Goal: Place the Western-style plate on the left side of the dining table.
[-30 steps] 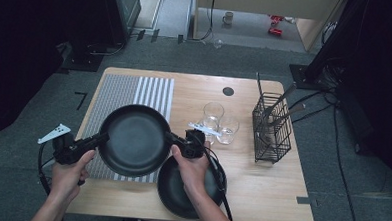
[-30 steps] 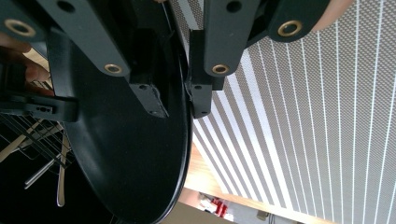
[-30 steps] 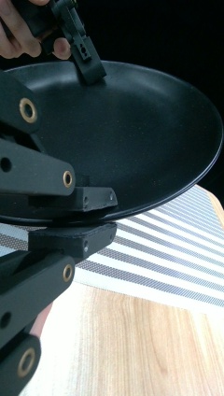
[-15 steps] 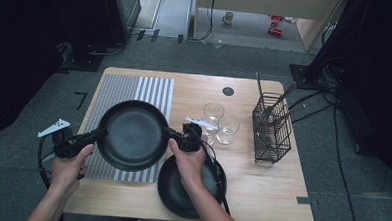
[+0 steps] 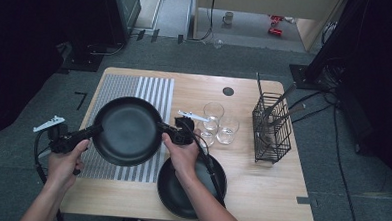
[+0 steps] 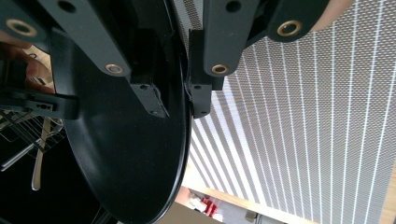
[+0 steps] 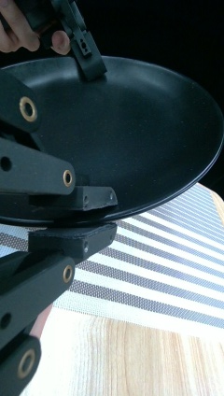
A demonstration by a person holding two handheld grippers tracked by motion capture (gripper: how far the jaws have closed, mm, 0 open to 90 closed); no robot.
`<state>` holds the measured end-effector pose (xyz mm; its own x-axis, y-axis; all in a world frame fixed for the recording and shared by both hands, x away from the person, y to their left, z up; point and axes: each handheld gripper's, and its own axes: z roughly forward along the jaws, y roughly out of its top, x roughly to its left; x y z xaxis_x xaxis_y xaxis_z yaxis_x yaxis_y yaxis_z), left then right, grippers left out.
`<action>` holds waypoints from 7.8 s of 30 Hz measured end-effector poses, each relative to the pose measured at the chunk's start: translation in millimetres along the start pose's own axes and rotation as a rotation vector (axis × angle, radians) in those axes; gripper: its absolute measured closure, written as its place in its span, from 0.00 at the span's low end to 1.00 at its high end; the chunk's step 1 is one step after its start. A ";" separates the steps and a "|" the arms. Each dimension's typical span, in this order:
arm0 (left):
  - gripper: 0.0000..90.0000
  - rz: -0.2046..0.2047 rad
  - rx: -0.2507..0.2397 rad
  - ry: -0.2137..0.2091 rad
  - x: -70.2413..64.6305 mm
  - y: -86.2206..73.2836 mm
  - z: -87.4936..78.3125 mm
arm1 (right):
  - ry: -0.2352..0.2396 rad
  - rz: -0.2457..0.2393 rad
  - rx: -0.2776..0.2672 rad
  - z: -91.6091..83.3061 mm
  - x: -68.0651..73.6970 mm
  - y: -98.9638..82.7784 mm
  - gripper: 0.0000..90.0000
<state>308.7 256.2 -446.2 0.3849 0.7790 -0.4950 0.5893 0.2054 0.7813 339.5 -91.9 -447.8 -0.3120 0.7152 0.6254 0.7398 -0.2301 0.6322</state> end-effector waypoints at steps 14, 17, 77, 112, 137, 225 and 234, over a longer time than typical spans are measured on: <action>0.89 -0.013 0.014 0.016 13.1 5.4 7.8 | -0.010 0.003 0.016 16.6 -2.6 5.1 0.91; 0.88 -0.018 0.016 0.016 15.3 6.1 9.5 | -0.015 0.003 0.021 19.1 -2.5 7.0 0.91; 0.86 -0.134 0.123 0.115 75.1 34.3 81.9 | -0.128 0.083 0.101 99.1 -31.6 42.3 0.91; 0.82 -0.114 0.167 0.227 86.5 34.7 109.6 | -0.186 0.162 0.128 124.0 -44.4 38.8 0.91; 0.78 -0.032 0.185 0.259 86.8 29.8 113.4 | -0.262 0.027 0.127 128.1 -32.4 37.8 0.88; 0.03 0.277 0.092 0.115 -66.4 -14.8 28.5 | -0.254 -0.526 -0.124 -68.0 37.7 -40.1 0.00; 0.03 0.282 0.083 0.081 -71.8 -29.9 21.4 | -0.273 -0.541 -0.153 -87.6 34.1 -43.6 0.00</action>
<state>278.7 181.5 -442.1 0.4854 0.8440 -0.2284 0.5247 -0.0723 0.8482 244.4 -115.2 -414.0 -0.4406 0.8948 0.0715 0.4195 0.1348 0.8977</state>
